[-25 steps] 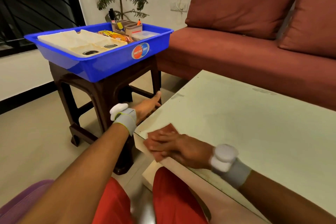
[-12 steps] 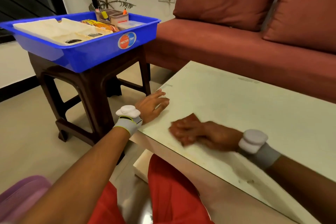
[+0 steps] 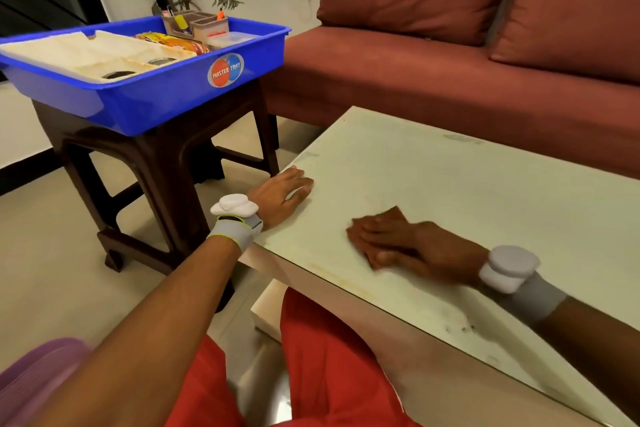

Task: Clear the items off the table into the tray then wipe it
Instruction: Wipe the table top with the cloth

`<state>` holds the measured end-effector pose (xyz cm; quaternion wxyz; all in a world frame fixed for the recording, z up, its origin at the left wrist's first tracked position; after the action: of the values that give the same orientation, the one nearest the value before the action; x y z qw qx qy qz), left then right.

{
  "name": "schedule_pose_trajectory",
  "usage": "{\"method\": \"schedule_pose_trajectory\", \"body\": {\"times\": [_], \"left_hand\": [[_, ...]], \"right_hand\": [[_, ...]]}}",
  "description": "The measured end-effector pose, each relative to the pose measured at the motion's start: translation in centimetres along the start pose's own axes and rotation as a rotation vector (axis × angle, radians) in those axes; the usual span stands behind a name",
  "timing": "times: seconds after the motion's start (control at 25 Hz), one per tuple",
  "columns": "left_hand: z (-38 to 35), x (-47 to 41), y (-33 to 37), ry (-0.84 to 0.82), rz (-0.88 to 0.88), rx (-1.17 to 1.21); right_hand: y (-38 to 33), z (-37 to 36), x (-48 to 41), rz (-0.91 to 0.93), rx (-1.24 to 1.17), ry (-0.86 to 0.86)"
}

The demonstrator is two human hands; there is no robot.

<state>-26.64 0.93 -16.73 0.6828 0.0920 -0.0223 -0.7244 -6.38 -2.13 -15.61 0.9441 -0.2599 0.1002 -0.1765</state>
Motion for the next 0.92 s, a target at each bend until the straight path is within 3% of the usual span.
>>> {"method": "schedule_pose_trajectory", "body": {"times": [0.08, 0.2, 0.36, 0.52, 0.64, 0.8, 0.92], "left_hand": [[0.1, 0.1, 0.1, -0.004, 0.003, 0.010], [0.4, 0.1, 0.3, -0.006, -0.012, 0.008], [0.0, 0.2, -0.1, -0.025, -0.005, -0.003], [0.1, 0.2, -0.2, -0.030, 0.041, 0.066], [0.8, 0.5, -1.6, 0.048, 0.165, 0.311], [0.6, 0.3, -2.0, 0.046, 0.168, 0.323], [0.2, 0.0, -1.6, 0.030, 0.130, 0.254]], "right_hand": [[1.8, 0.6, -4.3, -0.104, 0.068, 0.042], [-1.9, -2.5, -8.3, -0.069, 0.001, -0.014], [-2.5, -1.9, -1.0, 0.049, -0.067, -0.082], [3.4, 2.5, -5.5, -0.189, 0.070, 0.079], [-1.4, -2.4, -12.1, -0.105, 0.026, 0.082], [-3.3, -2.2, -7.3, 0.008, -0.040, 0.050], [4.2, 3.4, -6.3, -0.272, -0.057, 0.239]]}}
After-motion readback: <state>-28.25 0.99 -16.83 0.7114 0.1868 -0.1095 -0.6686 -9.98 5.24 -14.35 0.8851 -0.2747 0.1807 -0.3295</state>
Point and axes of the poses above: each hand's wrist, its own x-axis away from the middle knuckle, its own z-axis out of the back of the hand, y = z × x, the point moved 10 cm from there along -x, towards the middle knuckle, and after that the axes turned 13 degrees about -x, right-handed, at the moved point
